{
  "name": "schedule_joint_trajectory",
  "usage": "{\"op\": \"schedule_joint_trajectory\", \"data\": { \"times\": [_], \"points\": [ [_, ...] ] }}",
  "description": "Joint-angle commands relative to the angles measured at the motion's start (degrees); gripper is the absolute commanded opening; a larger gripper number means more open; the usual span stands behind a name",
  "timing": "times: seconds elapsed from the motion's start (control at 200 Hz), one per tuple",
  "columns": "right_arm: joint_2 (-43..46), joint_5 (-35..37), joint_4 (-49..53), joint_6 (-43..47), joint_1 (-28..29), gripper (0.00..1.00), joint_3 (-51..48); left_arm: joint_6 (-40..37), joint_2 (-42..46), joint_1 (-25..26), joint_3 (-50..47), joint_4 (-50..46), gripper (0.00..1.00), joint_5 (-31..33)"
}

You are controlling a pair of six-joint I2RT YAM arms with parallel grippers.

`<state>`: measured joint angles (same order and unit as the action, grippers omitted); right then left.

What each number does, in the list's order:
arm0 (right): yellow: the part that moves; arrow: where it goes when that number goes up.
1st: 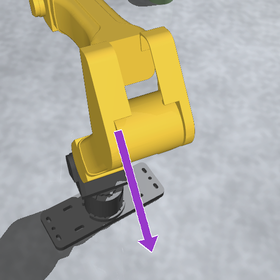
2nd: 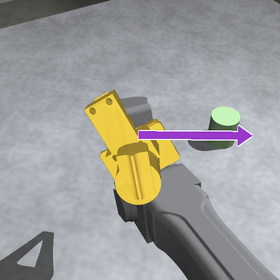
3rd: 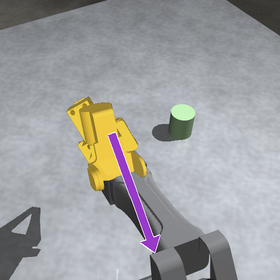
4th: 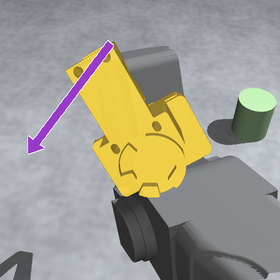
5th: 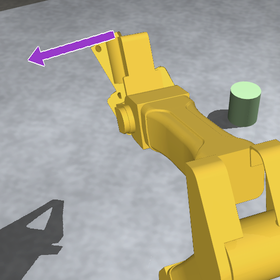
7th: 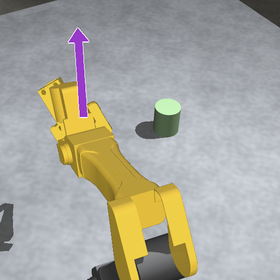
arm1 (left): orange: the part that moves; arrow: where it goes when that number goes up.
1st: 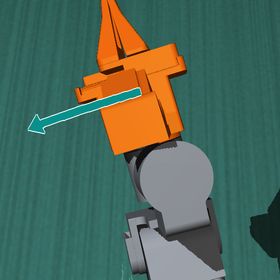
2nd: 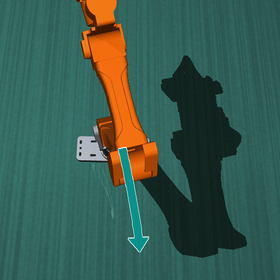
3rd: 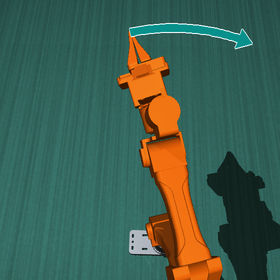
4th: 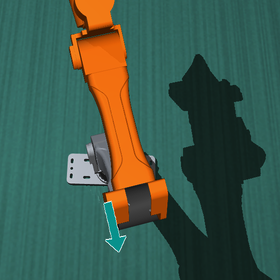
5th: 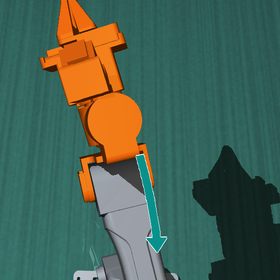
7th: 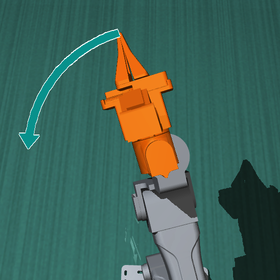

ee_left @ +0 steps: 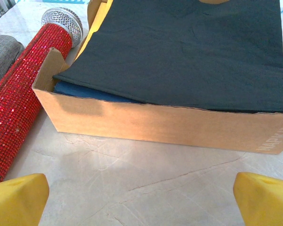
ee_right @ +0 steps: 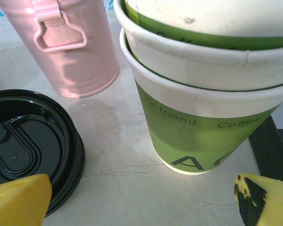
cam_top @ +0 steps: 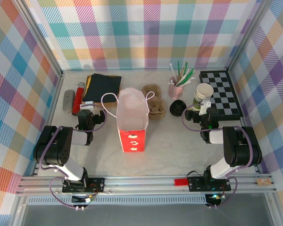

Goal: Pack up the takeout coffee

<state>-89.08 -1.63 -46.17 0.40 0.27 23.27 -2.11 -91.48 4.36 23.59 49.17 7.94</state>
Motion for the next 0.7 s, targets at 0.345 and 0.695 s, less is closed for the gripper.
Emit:
{"op": "schedule_joint_trajectory", "data": {
  "times": [0.345, 0.695],
  "points": [
    [1.1, -1.0, -0.5, -0.8, -0.3, 0.99, 0.7, 0.9, 0.9, -0.1, 0.1, -0.1, 1.0, -0.8],
    [4.9, -4.0, 3.4, 0.7, -0.2, 0.99, 1.3, 1.5, 1.9, 0.4, -0.4, 0.4, 1.0, 3.5]
  ]
}}
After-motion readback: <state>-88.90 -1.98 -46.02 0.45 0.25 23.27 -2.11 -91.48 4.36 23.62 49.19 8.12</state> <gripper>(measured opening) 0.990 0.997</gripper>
